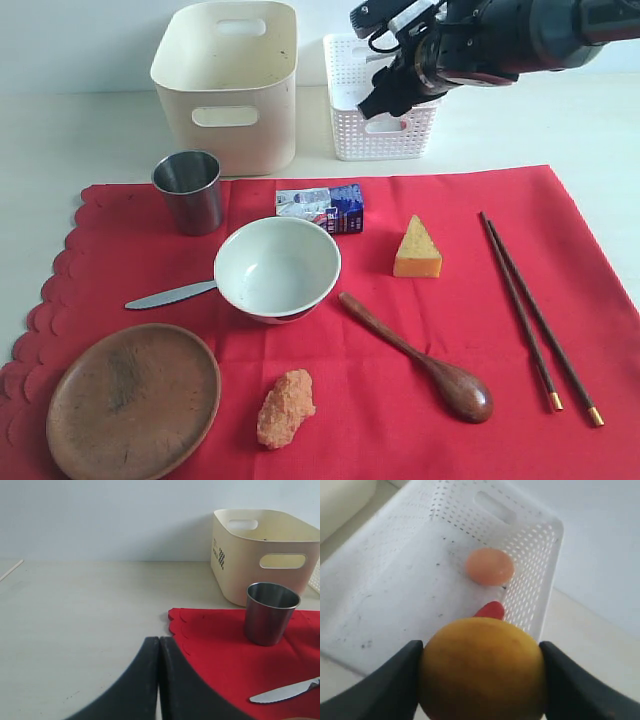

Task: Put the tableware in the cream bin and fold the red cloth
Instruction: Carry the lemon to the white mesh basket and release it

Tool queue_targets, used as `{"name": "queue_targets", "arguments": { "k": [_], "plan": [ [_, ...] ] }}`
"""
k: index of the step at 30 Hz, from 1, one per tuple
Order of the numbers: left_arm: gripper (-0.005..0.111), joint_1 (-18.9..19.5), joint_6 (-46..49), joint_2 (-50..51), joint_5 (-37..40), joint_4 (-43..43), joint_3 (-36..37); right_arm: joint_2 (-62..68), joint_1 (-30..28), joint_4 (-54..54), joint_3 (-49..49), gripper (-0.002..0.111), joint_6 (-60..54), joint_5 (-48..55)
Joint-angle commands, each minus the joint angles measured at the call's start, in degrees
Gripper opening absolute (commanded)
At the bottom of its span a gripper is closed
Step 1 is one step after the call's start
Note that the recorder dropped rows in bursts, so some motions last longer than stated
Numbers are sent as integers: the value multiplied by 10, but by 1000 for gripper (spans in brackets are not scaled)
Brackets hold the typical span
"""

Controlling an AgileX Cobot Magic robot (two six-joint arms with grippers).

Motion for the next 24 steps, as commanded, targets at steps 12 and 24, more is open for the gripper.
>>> {"name": "queue_targets", "arguments": {
  "k": [12,24],
  "plan": [
    [3,-3,-1,-4,-3,1,-1,67,-7,-24,-63,0,-2,-21],
    [3,-3,-1,-4,-3,1,-1,73,-7,-35,-63,21,-2,-21]
  ]
}}
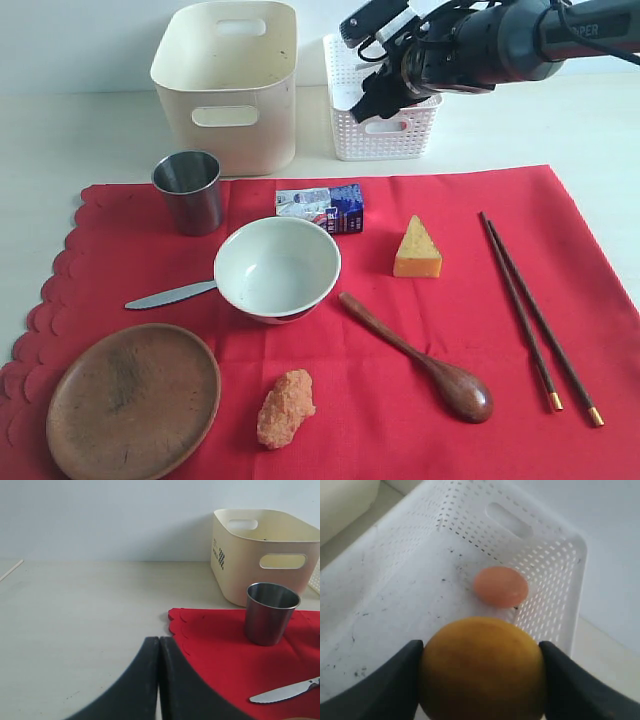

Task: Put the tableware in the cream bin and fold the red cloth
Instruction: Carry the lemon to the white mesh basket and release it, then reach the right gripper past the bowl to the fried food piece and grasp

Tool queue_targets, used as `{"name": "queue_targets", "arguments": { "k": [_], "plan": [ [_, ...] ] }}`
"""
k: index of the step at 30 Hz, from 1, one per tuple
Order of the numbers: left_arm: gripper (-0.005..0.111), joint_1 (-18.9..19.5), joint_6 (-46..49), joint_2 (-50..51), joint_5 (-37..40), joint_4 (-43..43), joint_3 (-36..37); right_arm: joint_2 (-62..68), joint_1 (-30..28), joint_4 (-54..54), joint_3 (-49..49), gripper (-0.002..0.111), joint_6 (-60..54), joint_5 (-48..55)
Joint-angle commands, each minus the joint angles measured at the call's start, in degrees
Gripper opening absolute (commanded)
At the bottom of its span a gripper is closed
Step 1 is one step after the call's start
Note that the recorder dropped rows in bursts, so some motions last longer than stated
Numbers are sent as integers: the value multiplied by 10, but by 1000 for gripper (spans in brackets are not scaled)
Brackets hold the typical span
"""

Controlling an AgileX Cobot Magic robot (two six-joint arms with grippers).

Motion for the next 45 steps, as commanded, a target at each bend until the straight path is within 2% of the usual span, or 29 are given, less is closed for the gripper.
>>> {"name": "queue_targets", "arguments": {
  "k": [1,3,6,8,10,14,20,22,32,39,45],
  "plan": [
    [3,-3,-1,-4,-3,1,-1,6,-2,-5,-1,31,-3,0],
    [3,-3,-1,-4,-3,1,-1,6,-2,-9,-1,44,-3,-6],
    [3,-3,-1,-4,-3,1,-1,6,-2,-10,-1,56,-7,-26],
    [3,-3,-1,-4,-3,1,-1,5,-2,-7,-1,68,-3,-28],
    [3,-3,-1,-4,-3,1,-1,-4,-2,-6,-1,74,-3,-23],
    [3,-3,-1,-4,-3,1,-1,-29,-2,-5,-1,76,-3,-13],
    [3,-3,-1,-4,-3,1,-1,-93,-2,14,-1,75,-3,72],
    [3,-3,-1,-4,-3,1,-1,-114,-2,31,-1,72,-10,98],
    [3,-3,-1,-4,-3,1,-1,-209,-2,214,14,1,-124,126],
    [3,-3,-1,-4,-3,1,-1,-280,-2,257,86,0,-161,107],
    [3,-3,-1,-4,-3,1,-1,-353,-2,300,183,0,-160,-10]
  ]
}}
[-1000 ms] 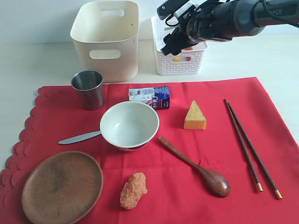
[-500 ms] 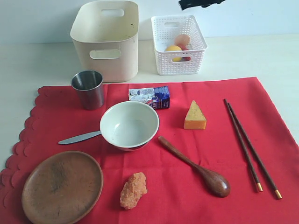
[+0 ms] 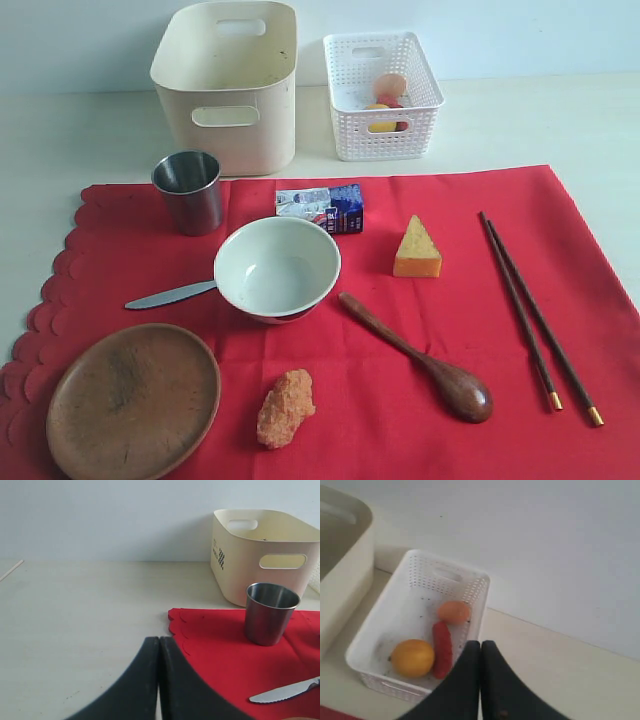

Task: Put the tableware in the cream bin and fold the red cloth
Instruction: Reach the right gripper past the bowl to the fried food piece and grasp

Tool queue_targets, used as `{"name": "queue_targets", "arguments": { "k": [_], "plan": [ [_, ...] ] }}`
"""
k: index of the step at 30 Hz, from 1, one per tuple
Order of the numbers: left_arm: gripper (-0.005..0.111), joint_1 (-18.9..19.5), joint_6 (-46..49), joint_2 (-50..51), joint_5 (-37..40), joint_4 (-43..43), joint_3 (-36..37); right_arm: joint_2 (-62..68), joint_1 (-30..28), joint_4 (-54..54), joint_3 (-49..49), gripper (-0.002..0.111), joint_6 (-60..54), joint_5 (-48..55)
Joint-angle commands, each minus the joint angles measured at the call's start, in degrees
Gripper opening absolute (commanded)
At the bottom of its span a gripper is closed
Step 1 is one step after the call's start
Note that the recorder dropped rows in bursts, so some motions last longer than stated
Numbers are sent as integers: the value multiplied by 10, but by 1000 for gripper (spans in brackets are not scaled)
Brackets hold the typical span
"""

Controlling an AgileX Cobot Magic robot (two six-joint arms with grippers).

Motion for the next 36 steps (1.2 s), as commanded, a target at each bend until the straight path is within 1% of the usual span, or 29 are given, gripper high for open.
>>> {"name": "queue_targets", "arguments": {
  "k": [1,5,12,16,24,29,32,36],
  "plan": [
    [3,-3,-1,-4,-3,1,-1,-56,-2,40,64,0,-4,-88],
    [3,-3,-1,-4,-3,1,-1,-92,22,42,105,0,-21,-96],
    [3,-3,-1,-4,-3,1,-1,-115,111,41,160,0,-34,-92],
    [3,-3,-1,-4,-3,1,-1,-115,147,39,185,0,-39,-87],
    [3,-3,-1,-4,-3,1,-1,-114,199,45,192,0,-43,57],
    [3,-3,-1,-4,-3,1,-1,-113,231,51,201,1,-43,72],
    [3,-3,-1,-4,-3,1,-1,-112,247,51,201,10,-43,86],
    [3,-3,-1,-4,-3,1,-1,-112,248,82,201,33,-42,92]
  ]
}}
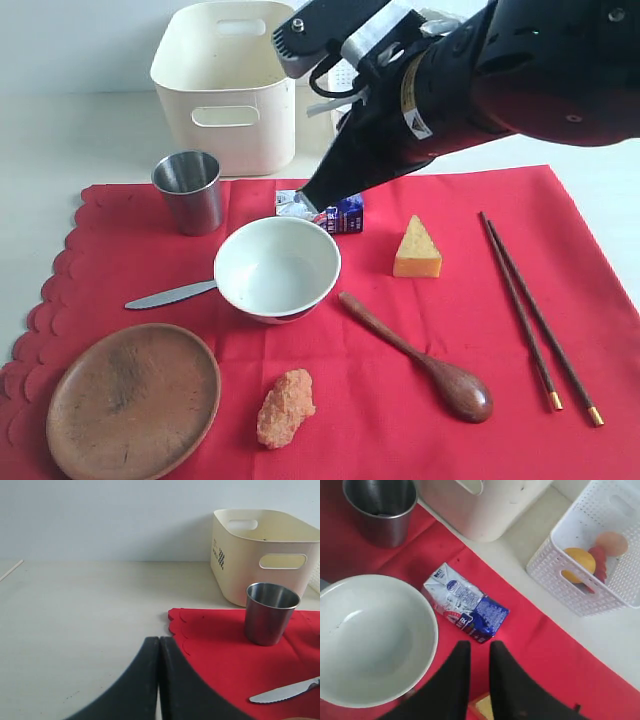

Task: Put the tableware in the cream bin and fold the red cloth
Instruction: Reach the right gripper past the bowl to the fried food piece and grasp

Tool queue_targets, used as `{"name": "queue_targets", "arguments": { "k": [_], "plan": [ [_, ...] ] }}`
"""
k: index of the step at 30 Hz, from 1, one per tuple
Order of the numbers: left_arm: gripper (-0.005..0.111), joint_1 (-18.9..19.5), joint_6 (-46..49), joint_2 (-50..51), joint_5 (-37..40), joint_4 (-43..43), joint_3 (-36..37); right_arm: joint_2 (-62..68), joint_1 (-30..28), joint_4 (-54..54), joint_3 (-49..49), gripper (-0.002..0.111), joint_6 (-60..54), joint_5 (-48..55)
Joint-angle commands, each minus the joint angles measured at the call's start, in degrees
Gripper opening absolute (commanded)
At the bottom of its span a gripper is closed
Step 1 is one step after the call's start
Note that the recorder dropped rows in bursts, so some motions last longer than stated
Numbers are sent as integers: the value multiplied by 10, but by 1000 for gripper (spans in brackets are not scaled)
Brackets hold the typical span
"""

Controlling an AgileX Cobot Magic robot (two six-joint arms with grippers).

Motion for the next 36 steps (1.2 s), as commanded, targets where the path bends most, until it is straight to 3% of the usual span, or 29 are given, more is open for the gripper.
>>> {"name": "queue_targets", "arguments": {
  "k": [1,7,12,24,30,36],
  "plan": [
    [3,-3,-1,-4,-3,1,-1,-2,2,33,2,39,-2,9],
    [3,-3,-1,-4,-3,1,-1,22,2,102,2,64,-11,15],
    [3,-3,-1,-4,-3,1,-1,61,5,181,2,78,-84,13],
    [3,-3,-1,-4,-3,1,-1,92,5,550,2,78,-452,55],
    [3,-3,-1,-4,-3,1,-1,94,15,565,2,78,-454,96],
    [3,-3,-1,-4,-3,1,-1,122,74,534,2,78,-448,69]
  ]
}}
